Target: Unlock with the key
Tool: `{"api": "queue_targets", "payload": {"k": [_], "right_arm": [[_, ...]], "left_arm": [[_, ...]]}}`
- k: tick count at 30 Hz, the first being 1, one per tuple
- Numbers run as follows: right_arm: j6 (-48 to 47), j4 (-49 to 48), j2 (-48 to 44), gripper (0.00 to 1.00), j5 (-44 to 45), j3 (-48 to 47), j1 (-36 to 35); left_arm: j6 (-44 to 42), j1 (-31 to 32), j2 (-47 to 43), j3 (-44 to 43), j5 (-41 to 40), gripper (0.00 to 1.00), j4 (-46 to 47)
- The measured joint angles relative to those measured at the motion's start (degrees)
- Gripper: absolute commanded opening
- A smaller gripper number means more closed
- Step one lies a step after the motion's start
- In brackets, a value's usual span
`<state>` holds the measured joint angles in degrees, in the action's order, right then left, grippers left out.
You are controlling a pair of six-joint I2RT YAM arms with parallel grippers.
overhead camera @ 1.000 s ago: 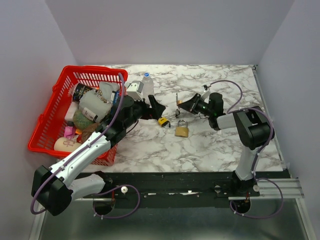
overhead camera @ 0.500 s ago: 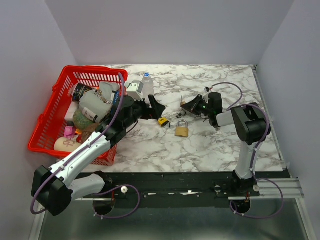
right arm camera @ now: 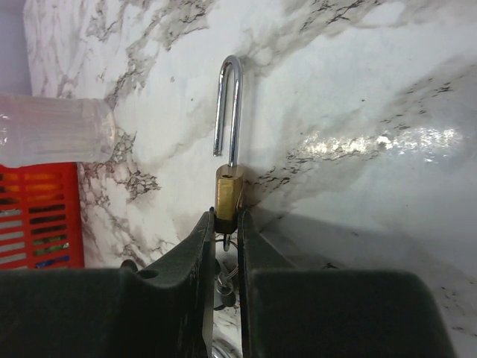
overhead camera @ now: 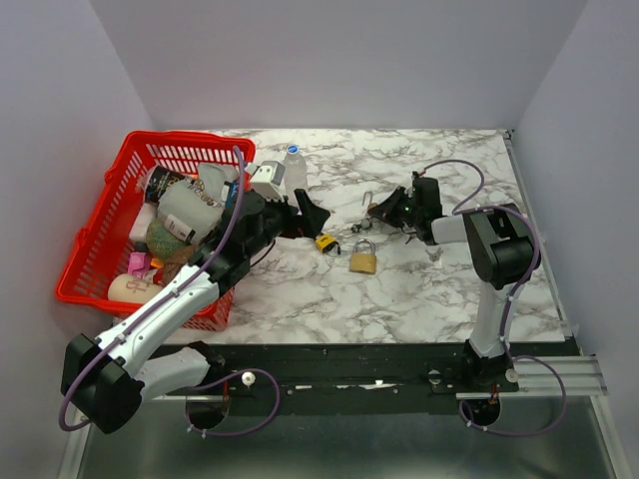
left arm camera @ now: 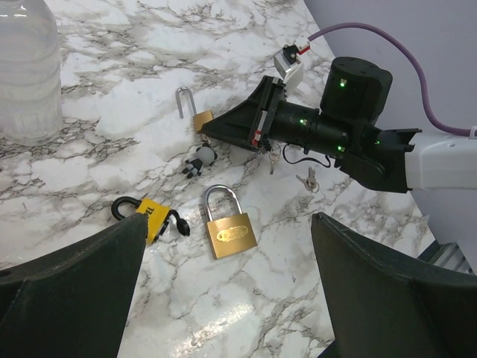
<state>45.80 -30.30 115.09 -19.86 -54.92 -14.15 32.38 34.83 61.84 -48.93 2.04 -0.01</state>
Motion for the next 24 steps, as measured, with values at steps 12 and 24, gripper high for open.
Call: {"api": "queue_targets", "payload": {"k": [12, 24], "right_arm": [[-0.94, 4.94, -0.02, 0.58, 1.9, -3.28, -0.02], [-1.95, 4.74, -1.62, 0.7, 2.99, -2.56, -0.02]], "left_arm": [[0.02, 0.0, -0.9, 0.0, 0.15, 0.99, 0.02], [0.02, 0.0, -1.42, 0.0, 0.17, 0.99, 0.0]]}}
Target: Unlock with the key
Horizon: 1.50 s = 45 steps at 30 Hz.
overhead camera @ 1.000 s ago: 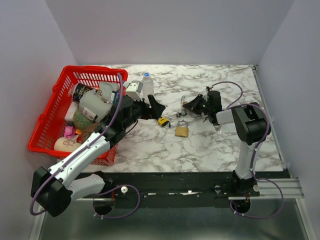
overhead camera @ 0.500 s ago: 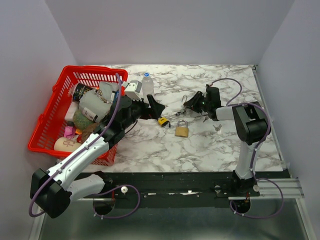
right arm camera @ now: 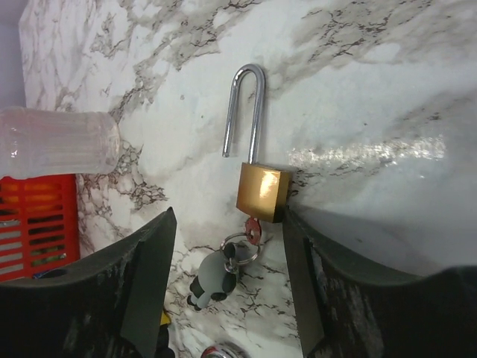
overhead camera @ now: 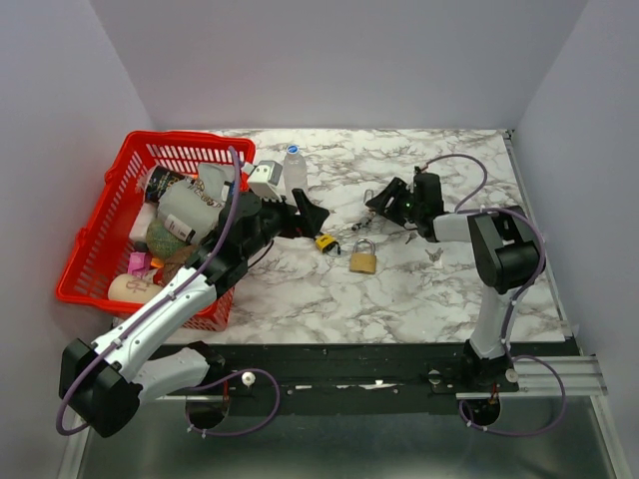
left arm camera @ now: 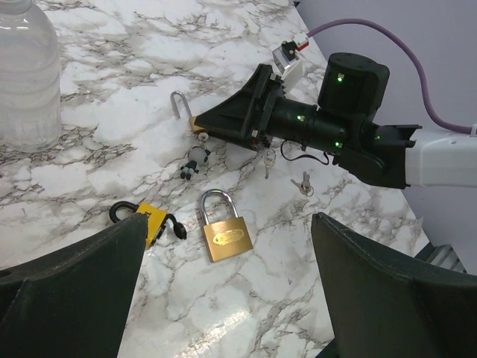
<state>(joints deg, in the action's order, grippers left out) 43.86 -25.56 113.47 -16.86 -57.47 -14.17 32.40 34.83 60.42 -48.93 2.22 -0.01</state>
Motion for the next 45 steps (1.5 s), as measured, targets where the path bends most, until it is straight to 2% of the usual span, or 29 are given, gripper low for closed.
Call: {"api": "queue_targets", "payload": {"k": [10, 14, 20, 25, 35, 45], "right_arm": [[-3.5, 2.27, -7.02, 0.72, 3.63, 5.01, 0.02], [-5.97, 3.65, -12.52, 0.72, 4.7, 7.45, 0.02], [-12.22, 9.49, -24.5, 0.66, 7.45, 10.43, 0.02], [-18.56, 16.81, -29.68, 0.64, 10.58, 10.03, 0.07], [-33.44, 35.82, -27.61, 0.6, 19.04, 0.5, 0.81], [-45.2, 43.52, -16.79, 0.54, 23.02, -5.09, 1.44]], "left_arm": [[-0.02, 0.0, 0.0, 0.0, 0.0, 0.99, 0.0], [-0.04, 0.0, 0.0, 0.0, -0.02, 0.99, 0.0], [-0.07, 0.0, -0.04, 0.0, -0.04, 0.99, -0.02], [-0.07, 0.0, -0.22, 0.0, -0.04, 0.99, -0.02], [-0.46, 0.0, -0.37, 0.0, -0.02, 0.99, -0.02], [-0.59, 0.0, -0.37, 0.0, -0.02, 0.99, -0.02]]}}
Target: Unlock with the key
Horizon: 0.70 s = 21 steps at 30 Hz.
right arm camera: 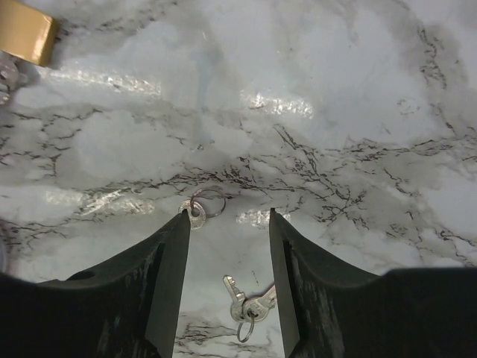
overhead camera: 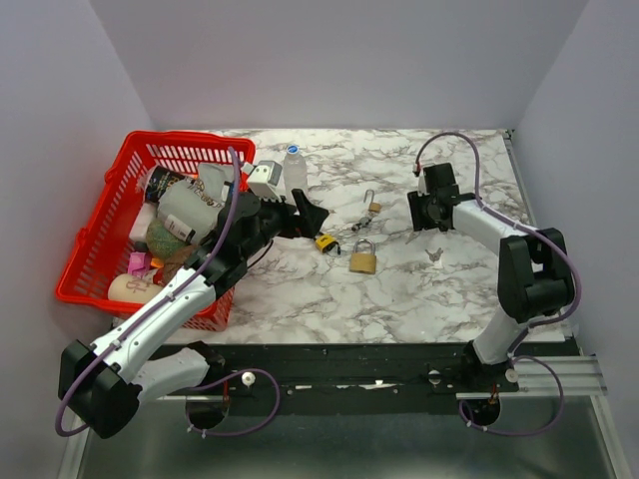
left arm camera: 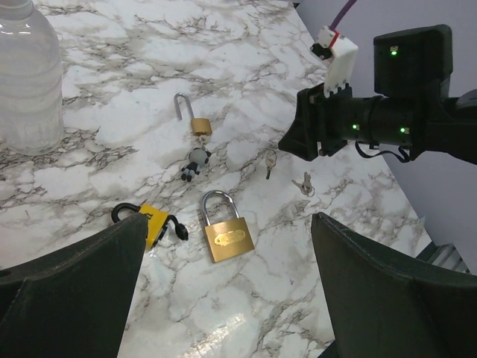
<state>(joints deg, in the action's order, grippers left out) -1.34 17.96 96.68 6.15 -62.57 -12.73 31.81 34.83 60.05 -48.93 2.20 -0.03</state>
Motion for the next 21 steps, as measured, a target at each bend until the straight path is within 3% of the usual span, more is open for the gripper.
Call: {"api": "queue_targets", "payload": {"k": [21], "right_arm": [[-7.15, 3.65, 7.1, 0.46, -1.01, -4.66, 0.48]], "left_arm": [[-0.37, 0.0, 0.0, 0.0, 0.0, 0.99, 0.0]]}}
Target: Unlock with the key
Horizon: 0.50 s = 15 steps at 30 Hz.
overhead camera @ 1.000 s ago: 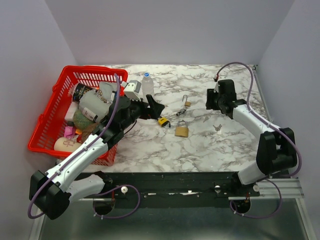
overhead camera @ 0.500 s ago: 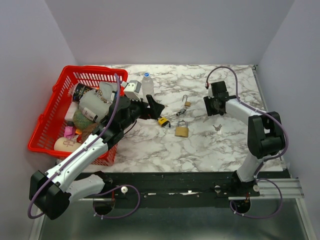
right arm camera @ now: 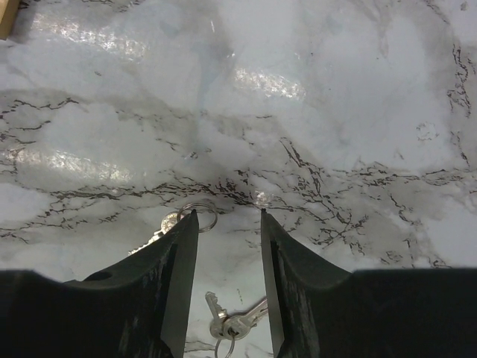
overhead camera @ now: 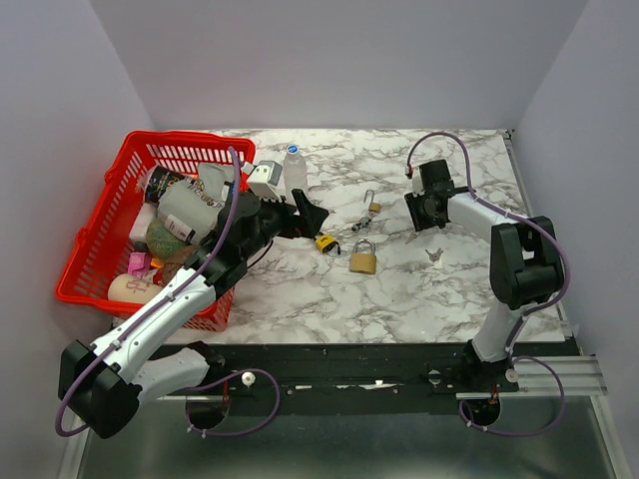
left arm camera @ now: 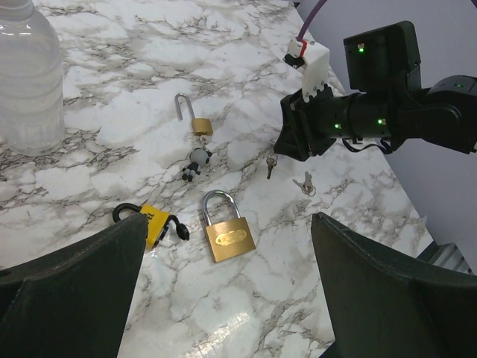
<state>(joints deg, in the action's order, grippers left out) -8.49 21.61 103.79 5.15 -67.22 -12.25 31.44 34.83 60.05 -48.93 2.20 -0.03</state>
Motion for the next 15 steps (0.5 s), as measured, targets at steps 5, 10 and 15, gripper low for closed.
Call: {"api": "queue_targets", "payload": {"k": [5, 10, 15], "right_arm": [[-0.17, 1.2, 1.68, 0.43, -1.38, -1.73, 0.0], [-0.15, 2.27, 2.75, 0.41, -3.02, -2.25, 0.0], [-0.15, 4.09, 3.54, 0.36, -4.44, -4.02, 0.0]], "left_arm": [[0.02, 0.0, 0.0, 0.0, 0.0, 0.99, 0.0], [0.02, 0.0, 0.0, 0.0, 0.0, 0.99, 0.0], [0.04, 0.0, 0.0, 0.0, 0.02, 0.99, 0.0]]}}
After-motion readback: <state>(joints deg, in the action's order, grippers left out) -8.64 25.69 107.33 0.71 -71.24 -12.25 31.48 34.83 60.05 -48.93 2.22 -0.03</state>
